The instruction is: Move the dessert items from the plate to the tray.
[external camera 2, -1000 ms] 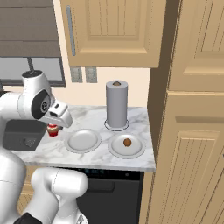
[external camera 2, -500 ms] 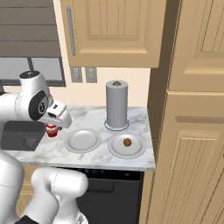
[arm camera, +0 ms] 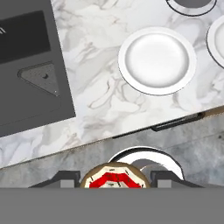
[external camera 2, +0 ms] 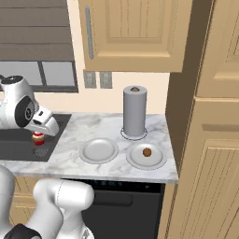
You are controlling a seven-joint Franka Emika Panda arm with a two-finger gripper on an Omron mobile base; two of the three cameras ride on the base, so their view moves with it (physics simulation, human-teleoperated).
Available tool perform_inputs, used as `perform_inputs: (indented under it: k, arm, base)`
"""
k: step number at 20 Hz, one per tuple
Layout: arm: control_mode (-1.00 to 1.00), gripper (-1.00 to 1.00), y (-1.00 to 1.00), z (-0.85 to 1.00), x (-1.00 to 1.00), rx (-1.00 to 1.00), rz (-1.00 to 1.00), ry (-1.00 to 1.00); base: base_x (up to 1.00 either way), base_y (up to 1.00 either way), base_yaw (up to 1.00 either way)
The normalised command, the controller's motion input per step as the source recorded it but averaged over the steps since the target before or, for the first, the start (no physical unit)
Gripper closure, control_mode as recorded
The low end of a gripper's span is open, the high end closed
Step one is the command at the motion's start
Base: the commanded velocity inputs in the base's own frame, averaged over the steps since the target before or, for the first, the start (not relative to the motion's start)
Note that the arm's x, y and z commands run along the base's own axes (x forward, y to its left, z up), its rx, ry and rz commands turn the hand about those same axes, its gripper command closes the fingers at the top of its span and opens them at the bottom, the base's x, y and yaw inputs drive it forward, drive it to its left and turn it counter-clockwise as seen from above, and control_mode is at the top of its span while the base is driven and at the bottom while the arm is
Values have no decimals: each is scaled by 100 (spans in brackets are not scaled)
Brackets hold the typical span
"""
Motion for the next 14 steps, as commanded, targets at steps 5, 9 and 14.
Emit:
perform_inputs:
  k: [5, 9, 14]
  arm:
    - [100, 100, 0, 0, 0, 0, 0, 0]
    - [100, 100, 0, 0, 0, 0, 0, 0]
    - [100, 100, 0, 0, 0, 0, 0, 0]
  base:
    - [0, 100, 1]
    - [0, 100, 4]
    - [0, 100, 16]
